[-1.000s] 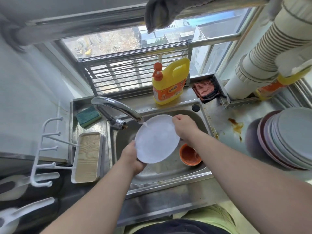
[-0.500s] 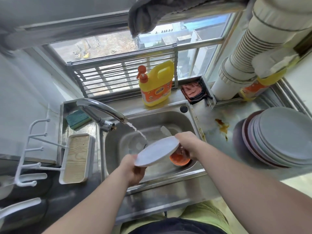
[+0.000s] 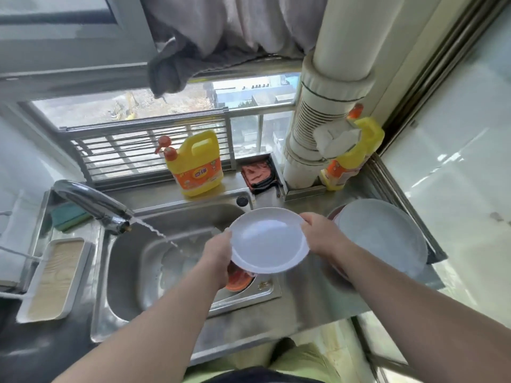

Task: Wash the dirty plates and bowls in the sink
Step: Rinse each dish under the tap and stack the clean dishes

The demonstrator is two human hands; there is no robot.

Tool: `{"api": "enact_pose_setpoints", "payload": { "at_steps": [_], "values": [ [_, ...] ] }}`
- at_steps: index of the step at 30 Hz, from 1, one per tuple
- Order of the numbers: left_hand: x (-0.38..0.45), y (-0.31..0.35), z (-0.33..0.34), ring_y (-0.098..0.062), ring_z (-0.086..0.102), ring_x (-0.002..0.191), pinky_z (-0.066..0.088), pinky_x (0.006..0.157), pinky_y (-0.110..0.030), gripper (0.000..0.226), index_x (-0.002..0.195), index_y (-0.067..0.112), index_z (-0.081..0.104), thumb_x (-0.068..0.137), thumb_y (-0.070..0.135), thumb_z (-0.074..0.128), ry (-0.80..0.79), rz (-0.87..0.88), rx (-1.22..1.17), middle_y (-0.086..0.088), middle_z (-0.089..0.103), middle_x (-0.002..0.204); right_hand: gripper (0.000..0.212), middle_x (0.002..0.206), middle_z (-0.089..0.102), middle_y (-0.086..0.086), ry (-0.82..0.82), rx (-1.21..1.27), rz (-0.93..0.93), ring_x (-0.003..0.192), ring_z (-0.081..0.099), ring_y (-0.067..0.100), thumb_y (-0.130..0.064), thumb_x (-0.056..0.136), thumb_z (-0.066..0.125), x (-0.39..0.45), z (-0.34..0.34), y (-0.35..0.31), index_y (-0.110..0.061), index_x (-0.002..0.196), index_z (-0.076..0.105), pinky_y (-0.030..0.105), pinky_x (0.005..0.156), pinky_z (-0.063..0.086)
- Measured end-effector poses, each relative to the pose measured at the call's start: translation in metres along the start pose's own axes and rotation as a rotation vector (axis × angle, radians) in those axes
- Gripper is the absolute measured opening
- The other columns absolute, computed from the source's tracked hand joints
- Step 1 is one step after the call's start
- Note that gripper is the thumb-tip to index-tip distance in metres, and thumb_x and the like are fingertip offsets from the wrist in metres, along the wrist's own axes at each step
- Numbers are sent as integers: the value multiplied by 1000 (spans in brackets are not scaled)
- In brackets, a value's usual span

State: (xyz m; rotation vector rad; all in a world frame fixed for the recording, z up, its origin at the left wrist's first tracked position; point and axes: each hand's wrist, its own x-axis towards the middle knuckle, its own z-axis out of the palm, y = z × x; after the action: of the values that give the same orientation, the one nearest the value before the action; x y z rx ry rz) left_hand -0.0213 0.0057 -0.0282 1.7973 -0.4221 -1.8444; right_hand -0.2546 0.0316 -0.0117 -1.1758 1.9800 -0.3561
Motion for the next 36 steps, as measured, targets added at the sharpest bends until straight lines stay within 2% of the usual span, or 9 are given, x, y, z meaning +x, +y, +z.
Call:
{"api": "enact_pose_setpoints", "payload": {
  "at_steps": [3,5,7,12,18,24,29,32,36],
  "values": [
    [0,-7,69,-29,68,78,55,55,-30,25,117,16,72,102,27,56,-18,181,176,-11,74,101,41,131,68,6,170,-153,-8,113,61,30,-30,111,33,-11,-57,39,-30,147,54,41,93,46],
    [-1,-14,111,-32,73,89,66,68,-46,23,110,19,73,103,29,54,-33,260,286,-10,74,103,44,137,66,10,283,-222,32,120,61,36,-34,113,30,-16,-87,72,-33,155,45,46,96,47],
    [-8,-23,149,-30,75,89,66,78,-46,22,102,22,77,104,27,56,-76,285,362,-8,77,99,45,141,64,11,365,-255,58,123,61,39,-38,113,30,-20,-108,103,-37,156,42,48,99,48],
    [-13,-44,208,-14,68,89,61,75,-27,31,134,22,69,107,19,55,-139,276,545,6,71,108,45,120,72,17,401,-289,188,111,65,43,-38,112,25,-26,-133,159,-41,155,41,51,90,51],
    [1,-58,225,-17,68,102,58,98,-35,21,117,29,74,96,26,76,3,391,739,6,71,110,42,109,73,16,360,-291,231,102,66,42,-37,111,26,-19,-136,194,-36,149,45,51,83,53],
    [17,-60,196,-14,75,92,64,87,-33,16,105,28,78,101,16,69,-123,332,516,6,79,99,28,108,72,16,552,-89,248,102,64,44,-43,109,36,-15,-128,182,-35,133,50,51,86,51],
    [49,-48,102,-20,70,75,65,78,-40,15,108,11,75,100,4,64,-25,261,272,-8,75,82,20,94,66,10,544,-124,257,86,52,33,-26,108,43,-12,-111,144,-33,120,58,41,79,41],
    [74,-50,41,-19,61,66,58,66,-35,19,105,7,73,96,-1,59,93,198,227,-8,69,74,19,105,72,9,588,-140,-7,92,65,38,-17,105,52,-8,-92,112,-21,118,66,38,74,43],
    [108,-61,-17,-29,69,84,62,86,-46,18,91,29,75,90,16,62,313,95,360,-10,76,94,18,96,79,3,373,-107,-318,82,72,30,-16,103,61,3,-26,40,-19,117,71,37,72,55]
  ]
}}
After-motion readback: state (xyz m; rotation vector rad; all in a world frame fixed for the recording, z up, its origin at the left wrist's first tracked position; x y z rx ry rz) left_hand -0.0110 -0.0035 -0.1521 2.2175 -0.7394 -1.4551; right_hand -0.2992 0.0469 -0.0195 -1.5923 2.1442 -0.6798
